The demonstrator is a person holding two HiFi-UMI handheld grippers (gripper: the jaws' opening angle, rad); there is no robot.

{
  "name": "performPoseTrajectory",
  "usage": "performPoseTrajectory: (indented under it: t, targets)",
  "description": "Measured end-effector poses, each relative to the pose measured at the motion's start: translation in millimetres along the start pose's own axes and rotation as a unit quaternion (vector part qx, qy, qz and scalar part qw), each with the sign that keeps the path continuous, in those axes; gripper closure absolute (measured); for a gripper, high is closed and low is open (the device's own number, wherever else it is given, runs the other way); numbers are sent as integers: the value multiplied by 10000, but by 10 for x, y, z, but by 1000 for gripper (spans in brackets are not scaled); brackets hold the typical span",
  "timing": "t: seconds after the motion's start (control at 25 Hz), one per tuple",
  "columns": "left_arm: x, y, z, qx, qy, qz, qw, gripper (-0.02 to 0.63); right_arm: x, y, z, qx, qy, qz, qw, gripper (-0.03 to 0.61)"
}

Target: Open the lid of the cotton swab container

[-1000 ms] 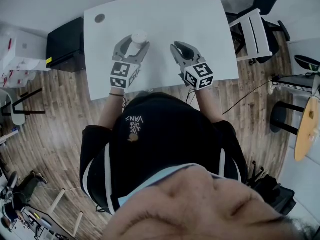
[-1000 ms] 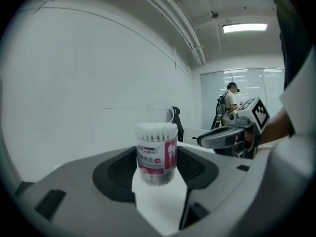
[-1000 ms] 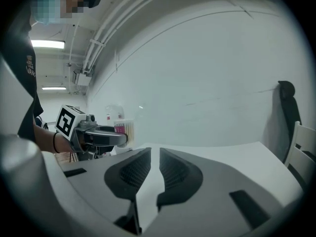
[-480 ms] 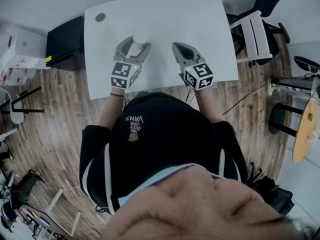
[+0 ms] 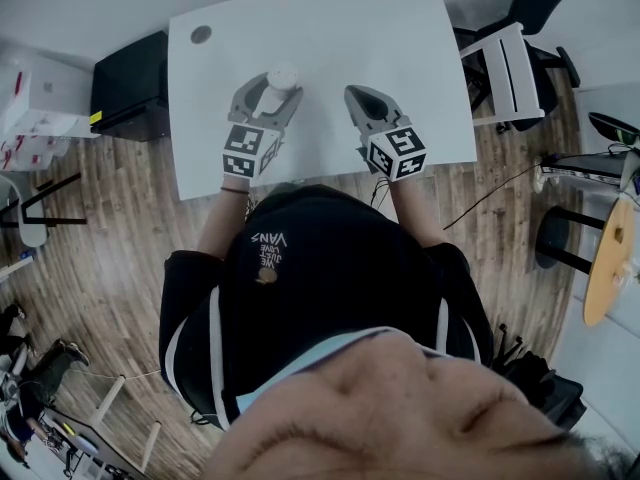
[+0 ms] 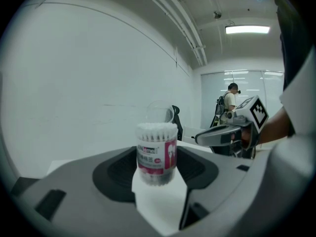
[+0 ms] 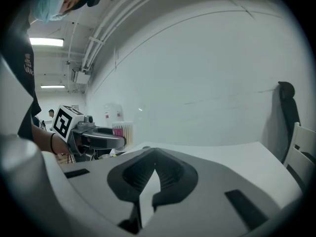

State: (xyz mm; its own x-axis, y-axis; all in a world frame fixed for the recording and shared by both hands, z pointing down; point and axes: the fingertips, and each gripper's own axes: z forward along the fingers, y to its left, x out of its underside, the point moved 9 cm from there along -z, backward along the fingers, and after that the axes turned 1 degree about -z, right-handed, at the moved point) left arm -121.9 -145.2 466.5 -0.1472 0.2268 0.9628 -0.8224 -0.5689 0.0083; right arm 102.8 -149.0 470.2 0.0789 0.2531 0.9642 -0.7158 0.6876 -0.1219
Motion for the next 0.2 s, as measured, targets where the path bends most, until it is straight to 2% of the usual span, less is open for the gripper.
performPoseTrajectory:
  t: [0.2]
  targets:
    - [-2, 20, 11, 17, 7, -14, 10000, 357, -10, 0, 27, 6, -15, 14, 10000, 565]
